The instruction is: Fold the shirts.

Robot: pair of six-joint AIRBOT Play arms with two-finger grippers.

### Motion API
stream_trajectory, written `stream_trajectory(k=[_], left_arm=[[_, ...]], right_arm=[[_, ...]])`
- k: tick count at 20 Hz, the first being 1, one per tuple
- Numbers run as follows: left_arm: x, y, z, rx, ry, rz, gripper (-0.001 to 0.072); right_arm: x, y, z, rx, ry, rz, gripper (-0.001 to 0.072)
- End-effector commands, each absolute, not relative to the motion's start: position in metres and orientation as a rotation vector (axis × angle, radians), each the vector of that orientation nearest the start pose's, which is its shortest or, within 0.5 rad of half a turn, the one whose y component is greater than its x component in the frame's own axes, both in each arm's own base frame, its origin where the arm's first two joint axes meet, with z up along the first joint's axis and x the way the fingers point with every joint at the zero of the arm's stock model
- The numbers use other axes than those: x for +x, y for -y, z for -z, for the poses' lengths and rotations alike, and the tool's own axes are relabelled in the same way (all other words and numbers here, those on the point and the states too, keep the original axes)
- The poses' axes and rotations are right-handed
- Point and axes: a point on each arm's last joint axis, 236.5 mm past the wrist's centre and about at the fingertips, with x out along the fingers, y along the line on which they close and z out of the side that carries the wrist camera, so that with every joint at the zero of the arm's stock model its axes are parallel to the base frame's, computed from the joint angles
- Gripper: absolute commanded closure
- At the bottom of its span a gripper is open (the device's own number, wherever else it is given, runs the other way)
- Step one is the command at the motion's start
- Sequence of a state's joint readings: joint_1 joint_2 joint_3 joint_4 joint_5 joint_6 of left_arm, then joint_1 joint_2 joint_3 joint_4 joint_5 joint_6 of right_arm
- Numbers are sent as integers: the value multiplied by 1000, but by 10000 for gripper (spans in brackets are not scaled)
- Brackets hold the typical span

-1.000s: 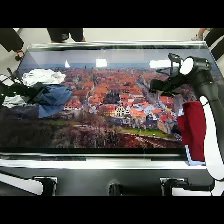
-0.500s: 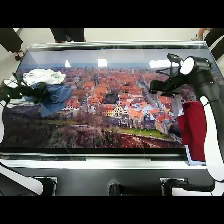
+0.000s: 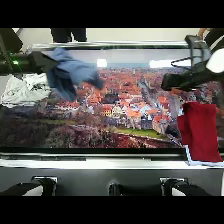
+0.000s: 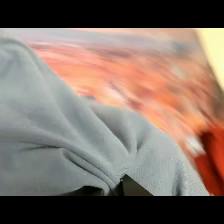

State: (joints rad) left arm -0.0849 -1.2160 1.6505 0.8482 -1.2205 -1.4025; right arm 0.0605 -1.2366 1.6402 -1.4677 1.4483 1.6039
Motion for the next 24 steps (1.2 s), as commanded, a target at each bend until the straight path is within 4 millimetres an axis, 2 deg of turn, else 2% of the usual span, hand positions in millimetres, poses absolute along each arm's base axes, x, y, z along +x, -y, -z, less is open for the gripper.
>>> stream_trajectory(k=[1, 2, 4, 5, 6, 8, 9, 10, 11, 13, 15, 17, 18, 19, 20, 21, 22, 24], left_arm=[[331, 259, -279, -167, -754, 884, 676], [327, 273, -258, -140, -813, 891, 676], [319, 302, -203, -105, -959, 922, 675], [313, 315, -167, -92, -1050, 933, 675], [308, 325, -132, -84, -1137, 937, 675], [300, 340, -57, -50, -1303, 929, 674], [301, 344, -29, -55, -1375, 917, 513], [307, 345, -16, -78, -1426, 912, 36], [317, 340, -15, -93, -1446, 906, -4], [353, 309, -40, -118, -1406, 861, -4], [376, 250, -61, -124, -1396, 743, -4], [365, 193, -57, -133, -1451, 632, -2], [349, 175, -44, -166, -1492, 595, 16], [330, 165, -26, -201, -1538, 563, 72], [307, 160, -3, -234, -1583, 545, 71], [285, 165, 21, -300, -1619, 536, 68], [267, 180, 40, -393, -1629, 569, 68], [254, 207, 64, -559, -1607, 586, 69]], right_arm=[[340, -42, -212, 42, -1065, -123, 58], [327, -41, -216, 46, -1080, -119, 58], [304, -39, -217, 49, -1129, -112, 57], [296, -38, -213, 53, -1167, -105, 57], [292, -38, -208, 58, -1202, -99, 57], [299, -38, -196, 59, -1241, -97, 57], [307, -39, -187, 60, -1255, -95, 57], [318, -40, -175, 62, -1274, -94, 56], [327, -41, -162, 63, -1301, -95, 55], [335, -49, -122, 59, -1404, -139, 42], [320, -64, -72, 110, -1551, -195, 38], [295, -77, -24, 162, -1660, -241, 37], [281, -82, -2, 182, -1708, -268, 37], [270, -86, 14, 208, -1741, -272, 36], [259, -92, 27, 233, -1767, -292, 29], [252, -101, 36, 264, -1777, -329, 24], [248, -109, 42, 291, -1775, -365, 21], [245, -117, 50, 325, -1766, -398, 19]])
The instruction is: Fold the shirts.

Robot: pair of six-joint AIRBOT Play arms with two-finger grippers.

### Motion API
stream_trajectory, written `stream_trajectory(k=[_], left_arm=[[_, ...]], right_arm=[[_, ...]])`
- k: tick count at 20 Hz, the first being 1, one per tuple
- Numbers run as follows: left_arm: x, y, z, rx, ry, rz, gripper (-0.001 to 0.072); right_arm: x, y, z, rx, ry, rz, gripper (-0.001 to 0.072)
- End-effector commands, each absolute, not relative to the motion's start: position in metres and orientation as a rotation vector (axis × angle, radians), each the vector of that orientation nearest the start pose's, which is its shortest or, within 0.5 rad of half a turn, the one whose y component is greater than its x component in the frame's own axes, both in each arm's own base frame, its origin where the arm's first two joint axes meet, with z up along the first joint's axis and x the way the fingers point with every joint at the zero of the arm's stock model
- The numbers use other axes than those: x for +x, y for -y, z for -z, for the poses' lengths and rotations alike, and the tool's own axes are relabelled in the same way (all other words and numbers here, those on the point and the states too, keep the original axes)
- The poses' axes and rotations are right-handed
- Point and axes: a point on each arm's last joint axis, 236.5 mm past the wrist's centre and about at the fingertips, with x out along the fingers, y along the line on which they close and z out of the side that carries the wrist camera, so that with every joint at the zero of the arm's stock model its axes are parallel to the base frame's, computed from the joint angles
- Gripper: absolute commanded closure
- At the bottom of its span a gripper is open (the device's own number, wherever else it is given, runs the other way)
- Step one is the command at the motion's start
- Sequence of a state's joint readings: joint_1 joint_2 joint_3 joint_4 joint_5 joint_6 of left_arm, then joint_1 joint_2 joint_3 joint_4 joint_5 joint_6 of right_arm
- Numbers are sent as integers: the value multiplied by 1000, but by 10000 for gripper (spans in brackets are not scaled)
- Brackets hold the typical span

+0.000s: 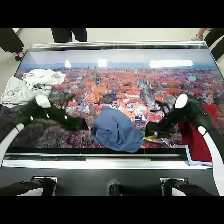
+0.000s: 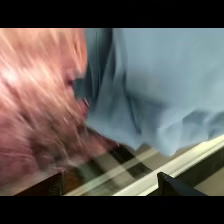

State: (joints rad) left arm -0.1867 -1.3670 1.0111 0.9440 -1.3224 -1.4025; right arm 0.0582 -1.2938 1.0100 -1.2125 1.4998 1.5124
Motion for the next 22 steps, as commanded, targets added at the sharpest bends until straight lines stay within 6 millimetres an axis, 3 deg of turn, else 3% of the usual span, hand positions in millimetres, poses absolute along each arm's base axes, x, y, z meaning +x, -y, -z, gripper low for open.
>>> stream_trajectory(k=[1, 4, 5, 7, 8, 9, 10, 11, 12, 13, 14, 15, 16, 18, 19, 20, 21, 22], left_arm=[[255, 217, 72, -614, -1584, 574, 69], [259, 234, 84, -616, -1563, 564, 76], [261, 238, 87, -617, -1557, 558, 138], [269, 239, 94, -613, -1527, 527, 195], [274, 238, 97, -621, -1513, 502, 252], [278, 237, 98, -627, -1504, 487, 375], [279, 237, 99, -628, -1498, 481, 445], [280, 236, 99, -633, -1497, 475, 458], [281, 236, 99, -639, -1499, 469, 548], [281, 236, 99, -636, -1497, 472, 672], [281, 236, 98, -630, -1494, 480, 675], [283, 238, 93, -605, -1477, 511, 676], [289, 239, 84, -579, -1449, 545, 677], [311, 236, 49, -494, -1337, 588, 679], [326, 230, 20, -435, -1252, 602, 679], [341, 221, -14, -385, -1160, 601, 679], [355, 209, -57, -344, -1050, 583, 679], [369, 193, -116, -308, -900, 563, 679]], right_arm=[[245, -118, 53, 327, -1761, -401, 18], [252, -118, 55, 324, -1727, -401, 14], [255, -120, 56, 327, -1713, -398, 14], [259, -130, 63, 325, -1687, -406, 15], [260, -135, 69, 310, -1680, -409, 15], [261, -141, 76, 302, -1680, -404, 17], [264, -146, 83, 303, -1680, -392, 22], [268, -150, 89, 316, -1676, -377, 48], [270, -153, 91, 341, -1671, -373, 146], [273, -155, 91, 352, -1660, -373, 292], [274, -156, 89, 355, -1655, -379, 441], [276, -156, 85, 354, -1641, -382, 665], [279, -156, 77, 345, -1613, -393, 667], [298, -150, 46, 285, -1496, -403, 667], [314, -144, 19, 229, -1402, -402, 668], [332, -136, -15, 173, -1288, -392, 668], [354, -125, -62, 112, -1142, -364, 668], [373, -114, -115, 66, -984, -330, 668]])
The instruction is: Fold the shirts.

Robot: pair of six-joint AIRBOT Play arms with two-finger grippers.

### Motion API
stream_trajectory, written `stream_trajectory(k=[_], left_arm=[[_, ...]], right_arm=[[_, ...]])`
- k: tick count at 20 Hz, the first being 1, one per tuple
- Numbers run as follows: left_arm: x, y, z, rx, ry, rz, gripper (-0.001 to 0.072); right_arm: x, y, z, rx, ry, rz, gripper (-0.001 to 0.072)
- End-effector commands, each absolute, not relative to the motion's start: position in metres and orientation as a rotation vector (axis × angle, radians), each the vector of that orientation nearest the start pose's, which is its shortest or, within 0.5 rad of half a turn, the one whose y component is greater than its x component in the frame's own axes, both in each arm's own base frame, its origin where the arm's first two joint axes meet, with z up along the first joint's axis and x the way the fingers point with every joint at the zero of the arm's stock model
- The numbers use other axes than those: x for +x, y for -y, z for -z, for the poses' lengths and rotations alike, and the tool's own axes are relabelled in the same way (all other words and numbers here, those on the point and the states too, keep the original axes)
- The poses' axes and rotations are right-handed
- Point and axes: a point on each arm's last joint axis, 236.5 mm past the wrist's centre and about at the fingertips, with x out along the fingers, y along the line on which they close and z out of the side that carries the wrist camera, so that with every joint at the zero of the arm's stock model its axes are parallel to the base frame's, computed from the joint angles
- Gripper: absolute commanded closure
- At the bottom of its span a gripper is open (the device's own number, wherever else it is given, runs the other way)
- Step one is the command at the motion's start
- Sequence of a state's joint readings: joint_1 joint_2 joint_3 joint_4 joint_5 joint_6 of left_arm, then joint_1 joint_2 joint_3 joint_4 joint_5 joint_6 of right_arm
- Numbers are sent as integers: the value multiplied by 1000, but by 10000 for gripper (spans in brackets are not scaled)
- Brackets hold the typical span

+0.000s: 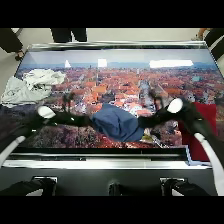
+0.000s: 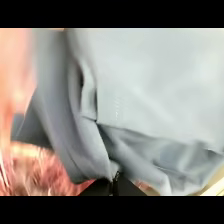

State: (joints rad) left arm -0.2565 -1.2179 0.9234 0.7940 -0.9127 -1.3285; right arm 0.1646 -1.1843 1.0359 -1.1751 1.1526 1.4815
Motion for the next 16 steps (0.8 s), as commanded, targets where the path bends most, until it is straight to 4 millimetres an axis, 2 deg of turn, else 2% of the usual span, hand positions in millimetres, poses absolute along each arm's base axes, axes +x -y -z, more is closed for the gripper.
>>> stream_trajectory(k=[1, 2, 3, 4, 5, 6, 7, 8, 9, 11, 12, 14, 16], left_arm=[[376, 176, -186, -289, -729, 543, 679], [373, 160, -254, -291, -571, 523, 678], [360, 144, -320, -304, -417, 505, 678], [337, 133, -383, -326, -276, 499, 678], [306, 131, -432, -313, -155, 522, 678], [279, 131, -467, -297, -65, 545, 678], [255, 128, -496, -283, 14, 554, 678], [239, 123, -515, -276, 67, 545, 678], [231, 115, -527, -282, 96, 519, 679], [232, 109, -524, -285, 81, 489, 678], [239, 110, -511, -271, 30, 482, 678], [267, 108, -463, -217, -147, 435, 678], [299, 102, -400, -180, -343, 379, 678]], right_arm=[[387, -102, -185, 17, -785, -297, 667], [389, -93, -255, -8, -602, -273, 667], [378, -89, -330, -7, -408, -268, 667], [358, -90, -393, 15, -251, -286, 667], [328, -101, -446, 67, -131, -354, 667], [300, -107, -481, 94, -53, -401, 667], [281, -106, -500, 97, -13, -412, 667], [268, -99, -509, 103, 0, -394, 667], [261, -92, -509, 112, -12, -369, 667], [257, -90, -495, 114, -80, -360, 667], [260, -92, -483, 105, -130, -361, 667], [279, -95, -452, 89, -251, -357, 667], [316, -97, -392, 36, -468, -336, 667]])
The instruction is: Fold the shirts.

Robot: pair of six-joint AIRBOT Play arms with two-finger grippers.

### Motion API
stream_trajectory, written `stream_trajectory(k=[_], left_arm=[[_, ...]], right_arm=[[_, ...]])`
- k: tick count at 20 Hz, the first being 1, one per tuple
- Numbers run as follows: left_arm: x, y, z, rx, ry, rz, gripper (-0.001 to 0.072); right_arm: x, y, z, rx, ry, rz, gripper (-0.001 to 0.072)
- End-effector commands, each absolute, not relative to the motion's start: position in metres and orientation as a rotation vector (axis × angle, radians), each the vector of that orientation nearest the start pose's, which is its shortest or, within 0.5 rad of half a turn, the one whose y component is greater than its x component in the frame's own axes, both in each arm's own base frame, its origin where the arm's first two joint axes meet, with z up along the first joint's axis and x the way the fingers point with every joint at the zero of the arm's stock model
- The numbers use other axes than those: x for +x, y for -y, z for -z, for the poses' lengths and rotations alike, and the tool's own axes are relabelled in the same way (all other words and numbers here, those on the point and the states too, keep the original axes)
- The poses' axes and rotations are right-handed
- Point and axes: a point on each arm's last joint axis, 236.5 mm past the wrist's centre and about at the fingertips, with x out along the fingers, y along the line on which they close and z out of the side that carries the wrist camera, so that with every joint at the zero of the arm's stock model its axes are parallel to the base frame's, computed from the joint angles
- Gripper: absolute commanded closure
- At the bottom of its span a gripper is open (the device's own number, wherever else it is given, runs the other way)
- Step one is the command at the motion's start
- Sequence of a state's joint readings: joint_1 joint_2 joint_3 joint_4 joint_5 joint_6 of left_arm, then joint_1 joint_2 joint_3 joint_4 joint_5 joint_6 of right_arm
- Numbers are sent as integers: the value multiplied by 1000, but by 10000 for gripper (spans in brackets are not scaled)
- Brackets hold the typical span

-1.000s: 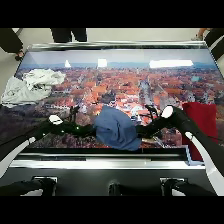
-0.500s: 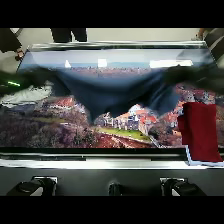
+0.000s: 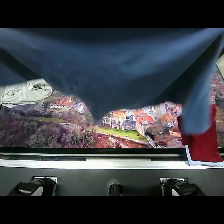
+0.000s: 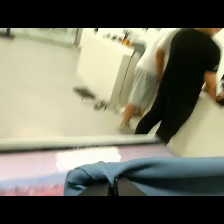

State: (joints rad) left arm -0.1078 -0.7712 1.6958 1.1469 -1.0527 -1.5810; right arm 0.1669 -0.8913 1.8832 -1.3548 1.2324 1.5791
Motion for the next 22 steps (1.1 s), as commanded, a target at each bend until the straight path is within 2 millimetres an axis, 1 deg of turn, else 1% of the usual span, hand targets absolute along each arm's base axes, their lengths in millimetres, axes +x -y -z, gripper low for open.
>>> stream_trajectory(k=[1, 2, 3, 4, 5, 6, 7, 8, 9, 10, 11, 12, 13, 14, 15, 16, 17, 18, 19, 20, 21, 22], left_arm=[[318, 98, -357, -165, -454, 344, 677], [332, 95, -314, -158, -555, 316, 677], [344, 93, -262, -145, -667, 296, 677], [354, 93, -214, -135, -752, 289, 677], [364, 92, -166, -149, -818, 269, 676], [374, 90, -122, -166, -860, 243, 676], [380, 88, -86, -177, -892, 221, 676], [384, 86, -54, -185, -928, 201, 676], [385, 85, -30, -193, -966, 188, 676], [383, 85, -11, -194, -1015, 181, 676], [384, 85, 0, -193, -1045, 178, 676], [384, 85, 7, -186, -1059, 179, 675], [385, 84, 9, -171, -1060, 186, 676], [385, 84, 8, -143, -1054, 201, 675], [386, 82, 6, -120, -1048, 213, 675], [385, 81, 6, -103, -1052, 219, 675], [383, 78, 7, -101, -1061, 216, 675], [380, 72, 9, -91, -1080, 205, 675], [377, 66, 12, -81, -1097, 196, 675], [375, 63, 13, -71, -1107, 190, 675], [375, 60, 14, -65, -1111, 185, 675], [375, 58, 14, -65, -1113, 180, 675]], right_arm=[[335, -100, -355, 8, -591, -339, 665], [359, -106, -314, -13, -703, -351, 665], [383, -114, -273, -22, -799, -369, 665], [411, -123, -229, -15, -881, -389, 665], [437, -135, -190, 12, -928, -408, 665], [467, -149, -155, 70, -951, -427, 665], [495, -166, -132, 150, -937, -448, 664], [518, -181, -109, 240, -929, -465, 665], [533, -191, -90, 323, -932, -463, 665], [542, -197, -70, 428, -967, -433, 665], [540, -200, -52, 491, -1025, -409, 664], [530, -202, -36, 492, -1097, -410, 660], [518, -200, -28, 444, -1151, -428, 523], [506, -195, -30, 382, -1189, -445, 273], [495, -184, -37, 321, -1221, -452, 141], [481, -165, -49, 263, -1263, -437, 141], [466, -140, -57, 212, -1313, -399, 141], [442, -110, -60, 174, -1400, -345, 141], [416, -88, -58, 185, -1506, -291, 142], [380, -79, -50, 217, -1625, -282, 142], [344, -78, -35, 243, -1696, -277, 142], [310, -82, -13, 271, -1729, -260, 132]])
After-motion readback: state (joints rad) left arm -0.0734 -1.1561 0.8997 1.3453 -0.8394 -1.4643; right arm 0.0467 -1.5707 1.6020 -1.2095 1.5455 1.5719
